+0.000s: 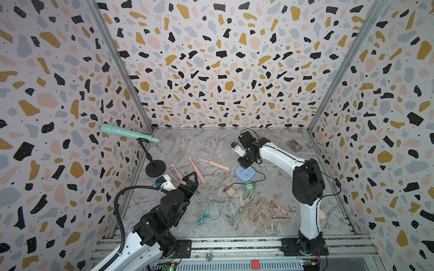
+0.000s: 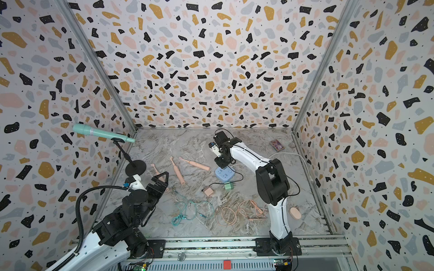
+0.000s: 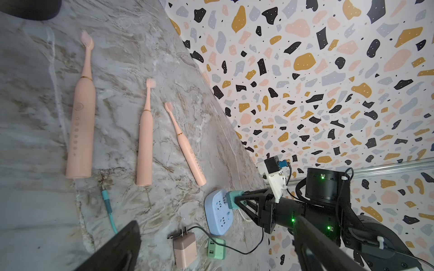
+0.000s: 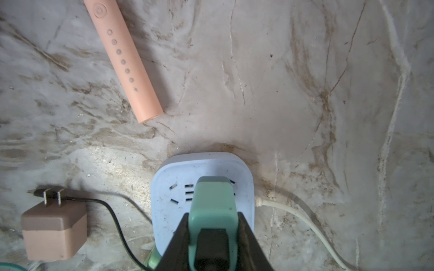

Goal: Charge the electric toothbrush
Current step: Insert the charging cable into the plug.

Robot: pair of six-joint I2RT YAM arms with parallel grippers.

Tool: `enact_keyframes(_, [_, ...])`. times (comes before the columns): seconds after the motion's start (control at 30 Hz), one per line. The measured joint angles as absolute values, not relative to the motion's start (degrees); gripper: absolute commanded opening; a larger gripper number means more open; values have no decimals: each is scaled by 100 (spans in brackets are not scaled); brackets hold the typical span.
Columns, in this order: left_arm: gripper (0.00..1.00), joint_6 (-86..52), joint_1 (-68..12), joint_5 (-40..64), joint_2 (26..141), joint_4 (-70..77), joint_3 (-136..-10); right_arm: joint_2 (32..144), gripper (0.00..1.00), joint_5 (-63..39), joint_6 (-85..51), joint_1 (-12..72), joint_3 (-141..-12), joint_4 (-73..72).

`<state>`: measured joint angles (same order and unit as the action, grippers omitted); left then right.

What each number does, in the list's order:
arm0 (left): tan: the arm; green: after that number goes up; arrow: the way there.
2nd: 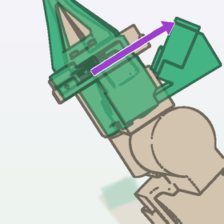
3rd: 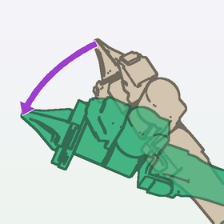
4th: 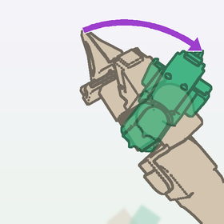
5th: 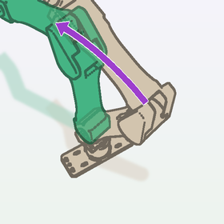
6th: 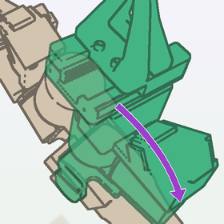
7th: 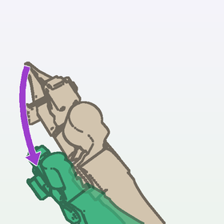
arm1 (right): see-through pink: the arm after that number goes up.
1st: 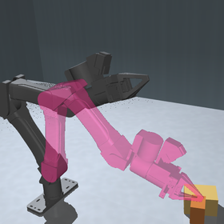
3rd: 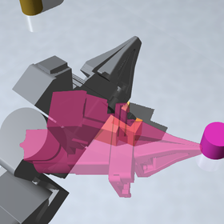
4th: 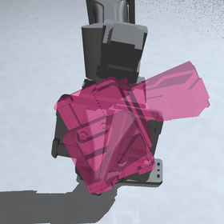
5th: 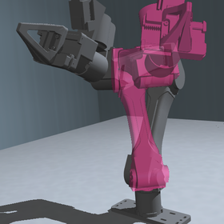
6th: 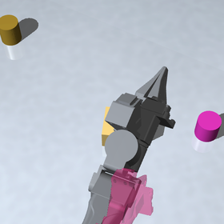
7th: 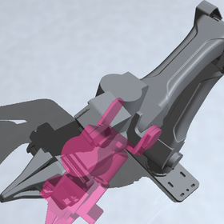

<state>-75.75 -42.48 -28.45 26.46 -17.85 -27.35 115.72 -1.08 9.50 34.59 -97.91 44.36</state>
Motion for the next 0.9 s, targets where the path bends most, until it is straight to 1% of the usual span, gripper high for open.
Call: enact_keyframes(0.9, [99, -7649, -4248, -2744, 2816, -1619, -2606, 11469, 0, -43, 1076, 3402, -9485, 4239])
